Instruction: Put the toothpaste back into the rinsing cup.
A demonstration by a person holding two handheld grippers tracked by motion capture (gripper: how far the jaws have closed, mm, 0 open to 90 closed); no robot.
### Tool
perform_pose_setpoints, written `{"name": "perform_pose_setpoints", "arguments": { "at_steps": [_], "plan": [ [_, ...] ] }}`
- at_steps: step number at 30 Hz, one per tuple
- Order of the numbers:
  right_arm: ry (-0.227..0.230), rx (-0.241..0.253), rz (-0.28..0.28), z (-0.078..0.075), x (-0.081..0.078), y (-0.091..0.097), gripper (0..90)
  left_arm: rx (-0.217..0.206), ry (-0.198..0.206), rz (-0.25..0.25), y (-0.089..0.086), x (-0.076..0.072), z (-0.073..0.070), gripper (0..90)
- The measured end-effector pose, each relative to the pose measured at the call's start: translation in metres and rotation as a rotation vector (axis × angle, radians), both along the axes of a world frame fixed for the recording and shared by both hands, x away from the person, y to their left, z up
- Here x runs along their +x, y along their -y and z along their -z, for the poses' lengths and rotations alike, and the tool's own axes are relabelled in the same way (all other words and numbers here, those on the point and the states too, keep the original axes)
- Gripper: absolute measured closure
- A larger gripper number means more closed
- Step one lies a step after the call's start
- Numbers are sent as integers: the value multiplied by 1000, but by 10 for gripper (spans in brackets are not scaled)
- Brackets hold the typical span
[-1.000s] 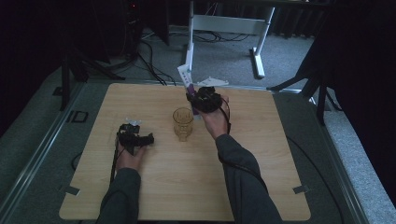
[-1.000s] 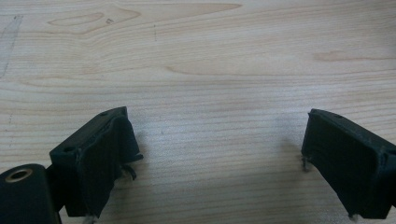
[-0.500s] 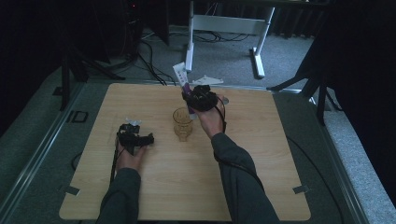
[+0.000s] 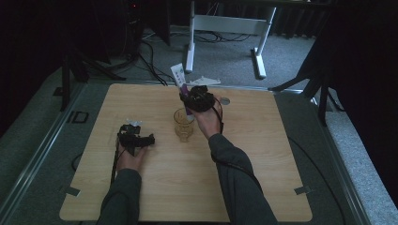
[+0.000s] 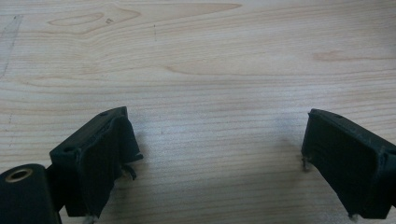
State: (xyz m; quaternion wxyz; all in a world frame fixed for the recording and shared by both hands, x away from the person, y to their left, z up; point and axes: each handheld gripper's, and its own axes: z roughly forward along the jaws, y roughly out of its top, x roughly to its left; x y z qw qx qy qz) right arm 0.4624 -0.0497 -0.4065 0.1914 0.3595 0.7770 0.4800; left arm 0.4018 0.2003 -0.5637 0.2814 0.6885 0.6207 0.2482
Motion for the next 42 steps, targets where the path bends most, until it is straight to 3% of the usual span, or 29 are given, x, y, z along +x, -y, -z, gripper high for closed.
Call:
{"name": "perform_pose_setpoints", "arguments": {
  "at_steps": [24, 32, 42],
  "plan": [
    [-28, -1, 11, 12, 1, -2, 708, 1, 1, 1, 0, 0, 0, 81],
    [-19, -18, 6, 12, -1, -3, 707, 1, 1, 1, 0, 0, 0, 81],
    [-20, 0, 22, 10, 1, -3, 707, 0, 0, 1, 0, 0, 0, 81]
  ]
}}
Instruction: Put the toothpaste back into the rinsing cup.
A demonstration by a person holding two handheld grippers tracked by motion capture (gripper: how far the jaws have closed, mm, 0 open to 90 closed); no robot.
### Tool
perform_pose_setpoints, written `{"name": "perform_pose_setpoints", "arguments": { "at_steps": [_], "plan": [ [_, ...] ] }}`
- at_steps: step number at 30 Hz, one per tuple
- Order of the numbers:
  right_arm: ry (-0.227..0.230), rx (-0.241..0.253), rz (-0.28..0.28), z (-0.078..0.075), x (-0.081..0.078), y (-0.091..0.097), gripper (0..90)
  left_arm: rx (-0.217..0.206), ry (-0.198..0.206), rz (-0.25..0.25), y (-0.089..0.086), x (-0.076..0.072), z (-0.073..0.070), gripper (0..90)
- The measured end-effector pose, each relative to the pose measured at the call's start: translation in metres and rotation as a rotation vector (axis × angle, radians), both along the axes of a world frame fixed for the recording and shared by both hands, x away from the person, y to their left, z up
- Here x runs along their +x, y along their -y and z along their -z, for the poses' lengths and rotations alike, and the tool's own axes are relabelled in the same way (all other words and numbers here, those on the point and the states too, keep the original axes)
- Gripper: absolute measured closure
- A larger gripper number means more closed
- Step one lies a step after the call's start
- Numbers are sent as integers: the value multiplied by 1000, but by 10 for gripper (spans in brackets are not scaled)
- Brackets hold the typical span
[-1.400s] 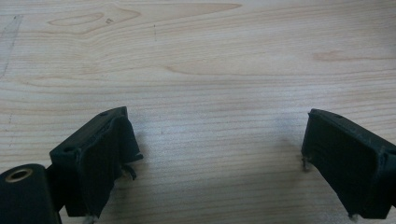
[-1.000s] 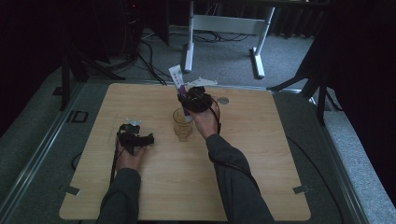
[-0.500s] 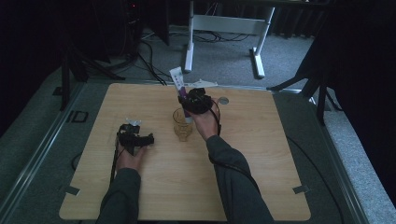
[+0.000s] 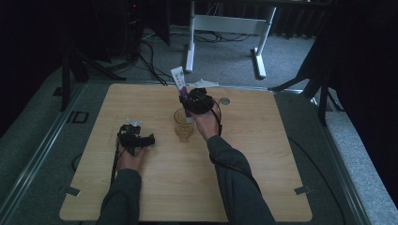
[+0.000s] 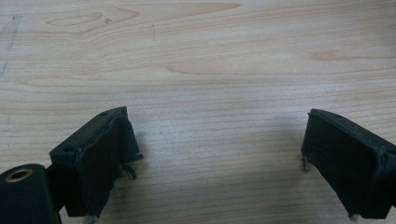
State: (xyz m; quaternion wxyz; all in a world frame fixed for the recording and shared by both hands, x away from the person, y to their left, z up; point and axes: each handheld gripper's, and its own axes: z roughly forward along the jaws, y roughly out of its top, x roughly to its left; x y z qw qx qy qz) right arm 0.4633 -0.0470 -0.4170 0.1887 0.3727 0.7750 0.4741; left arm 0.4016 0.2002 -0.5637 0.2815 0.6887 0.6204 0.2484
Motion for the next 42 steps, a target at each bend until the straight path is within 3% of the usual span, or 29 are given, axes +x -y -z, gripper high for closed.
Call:
{"name": "perform_pose_setpoints", "arguments": {
  "at_steps": [5, 16, 30, 42],
  "plan": [
    [-5, 16, 7, -2, 2, -1, 706, 0, 0, 1, 0, 0, 0, 81],
    [-22, 0, 8, 6, 3, -6, 703, 0, 1, 0, 0, 0, 0, 81],
    [-17, -4, 12, 6, 4, -5, 692, 0, 2, 0, 0, 0, 0, 81],
    [-39, -19, 9, 18, 1, -2, 686, -1, 2, -1, 0, 0, 0, 81]
  ]
}}
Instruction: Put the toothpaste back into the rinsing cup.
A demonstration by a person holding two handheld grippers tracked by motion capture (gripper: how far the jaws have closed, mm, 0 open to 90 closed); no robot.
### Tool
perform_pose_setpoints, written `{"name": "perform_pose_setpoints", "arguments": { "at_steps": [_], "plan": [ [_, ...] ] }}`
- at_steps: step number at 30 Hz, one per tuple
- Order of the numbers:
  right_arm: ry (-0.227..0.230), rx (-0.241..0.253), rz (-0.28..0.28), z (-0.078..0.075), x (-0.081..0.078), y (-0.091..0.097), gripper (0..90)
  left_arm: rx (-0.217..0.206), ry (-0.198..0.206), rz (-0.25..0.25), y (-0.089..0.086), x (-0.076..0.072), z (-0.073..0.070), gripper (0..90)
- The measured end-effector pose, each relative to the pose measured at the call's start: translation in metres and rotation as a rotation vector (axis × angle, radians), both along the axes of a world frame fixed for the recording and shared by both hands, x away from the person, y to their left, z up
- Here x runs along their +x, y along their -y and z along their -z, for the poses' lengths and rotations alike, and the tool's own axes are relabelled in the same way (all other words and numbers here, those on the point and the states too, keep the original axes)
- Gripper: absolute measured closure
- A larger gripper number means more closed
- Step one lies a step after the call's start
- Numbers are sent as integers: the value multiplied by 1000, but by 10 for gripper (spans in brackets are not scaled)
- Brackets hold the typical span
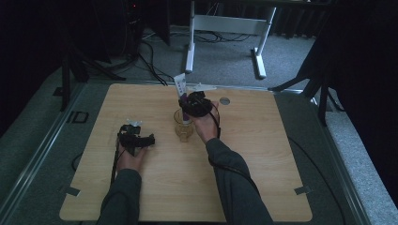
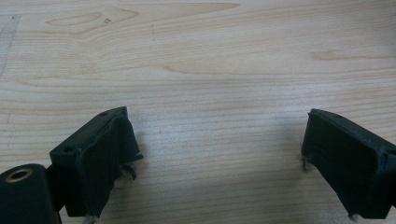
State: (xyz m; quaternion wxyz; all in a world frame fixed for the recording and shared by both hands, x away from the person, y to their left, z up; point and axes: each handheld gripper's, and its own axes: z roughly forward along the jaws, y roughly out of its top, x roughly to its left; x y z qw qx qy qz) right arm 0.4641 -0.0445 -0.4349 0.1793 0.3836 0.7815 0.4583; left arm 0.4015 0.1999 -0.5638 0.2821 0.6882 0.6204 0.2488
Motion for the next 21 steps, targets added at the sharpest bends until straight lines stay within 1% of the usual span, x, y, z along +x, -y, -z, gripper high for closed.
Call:
{"name": "perform_pose_setpoints", "arguments": {
  "at_steps": [6, 15, 21],
  "plan": [
    [-20, -8, 7, 9, -2, 5, 685, 1, -1, 1, 0, 0, 0, 81],
    [-37, -10, 5, 19, -5, 8, 684, 1, -2, 1, 0, 0, 0, 81],
    [-51, -22, 5, 26, -7, 11, 682, 1, -1, 1, 0, 0, 0, 81]
  ]
}}
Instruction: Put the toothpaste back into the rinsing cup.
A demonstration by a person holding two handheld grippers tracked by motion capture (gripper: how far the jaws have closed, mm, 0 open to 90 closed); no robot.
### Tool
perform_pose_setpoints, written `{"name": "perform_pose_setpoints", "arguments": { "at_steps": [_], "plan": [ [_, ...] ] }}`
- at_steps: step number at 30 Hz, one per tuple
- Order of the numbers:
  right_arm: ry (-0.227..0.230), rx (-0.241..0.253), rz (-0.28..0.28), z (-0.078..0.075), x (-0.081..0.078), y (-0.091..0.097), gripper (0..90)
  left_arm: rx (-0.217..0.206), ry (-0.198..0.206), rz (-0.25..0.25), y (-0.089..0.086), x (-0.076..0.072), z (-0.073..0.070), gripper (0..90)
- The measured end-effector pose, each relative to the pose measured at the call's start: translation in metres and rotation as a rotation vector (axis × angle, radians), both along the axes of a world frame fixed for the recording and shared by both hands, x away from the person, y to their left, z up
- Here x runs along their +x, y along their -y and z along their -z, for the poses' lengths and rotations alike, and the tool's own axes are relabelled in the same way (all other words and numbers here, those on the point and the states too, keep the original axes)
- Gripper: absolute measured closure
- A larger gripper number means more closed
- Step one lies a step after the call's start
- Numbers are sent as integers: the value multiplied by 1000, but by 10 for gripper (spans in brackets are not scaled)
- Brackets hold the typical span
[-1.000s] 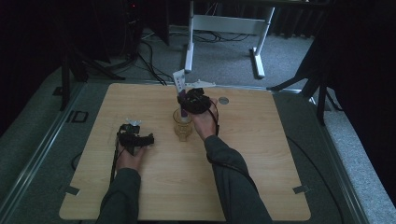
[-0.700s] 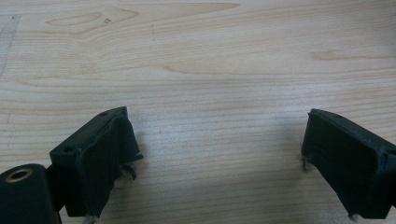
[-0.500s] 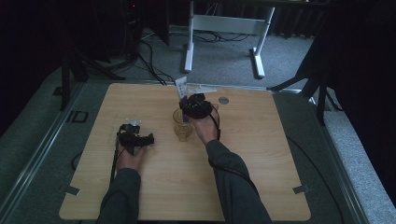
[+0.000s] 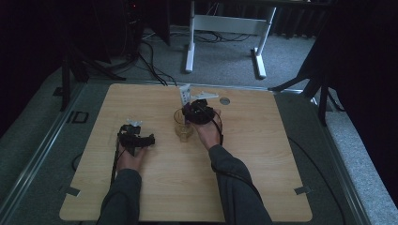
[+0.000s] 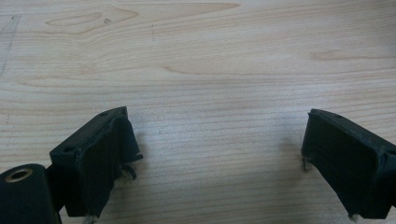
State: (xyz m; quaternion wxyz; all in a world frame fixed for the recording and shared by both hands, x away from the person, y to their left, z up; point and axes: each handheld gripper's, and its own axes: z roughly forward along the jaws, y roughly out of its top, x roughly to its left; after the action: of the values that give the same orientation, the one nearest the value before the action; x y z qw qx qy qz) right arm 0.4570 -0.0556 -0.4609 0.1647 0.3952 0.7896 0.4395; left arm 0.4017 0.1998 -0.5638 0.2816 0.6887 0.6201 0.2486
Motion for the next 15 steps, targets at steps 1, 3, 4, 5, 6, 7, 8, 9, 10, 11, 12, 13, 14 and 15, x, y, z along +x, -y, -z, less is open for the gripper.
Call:
{"name": "perform_pose_setpoints", "arguments": {
  "at_steps": [1, 3, 4, 5, 6, 7, 8, 9, 10, 11, 12, 13, 14, 15],
  "plan": [
    [-1, 1, 1, 1, 0, 0, 682, 0, 0, 0, 0, 0, 0, 81],
    [-3, 0, 0, 2, -1, 1, 681, 0, 0, 0, 0, 0, 0, 81],
    [-6, 0, 0, 2, -1, 1, 681, 0, 0, 0, 0, 0, 0, 81],
    [-6, -3, -1, 3, -1, 1, 681, -1, 0, 1, 0, 0, 0, 81],
    [-9, -5, -2, 4, -1, 1, 680, 0, 0, 0, 0, 0, 0, 81],
    [-11, -5, -2, 5, -1, 1, 680, 0, 0, 0, 0, 0, 0, 81],
    [-14, -8, -2, 7, -1, 1, 679, 0, 0, 0, 0, 0, 0, 81],
    [-18, -10, -2, 8, -2, 1, 678, 0, 0, 0, 0, 0, 0, 81],
    [-19, -11, -3, 9, -2, 1, 678, 0, 0, 0, 0, 0, 0, 81],
    [-24, -13, -4, 11, -2, 1, 677, -1, 0, 0, 0, 0, 0, 81],
    [-26, -18, -5, 11, -2, 1, 676, -1, 0, 0, 0, 0, 0, 81],
    [-29, -20, -7, 13, -2, 0, 675, -1, 0, 1, 0, 0, 0, 81],
    [-32, -26, -9, 14, -2, 0, 674, -1, 0, 1, 0, 0, 0, 81],
    [-36, -31, -12, 16, -2, -1, 673, -1, 0, 1, 0, 0, 0, 81]
  ]
}}
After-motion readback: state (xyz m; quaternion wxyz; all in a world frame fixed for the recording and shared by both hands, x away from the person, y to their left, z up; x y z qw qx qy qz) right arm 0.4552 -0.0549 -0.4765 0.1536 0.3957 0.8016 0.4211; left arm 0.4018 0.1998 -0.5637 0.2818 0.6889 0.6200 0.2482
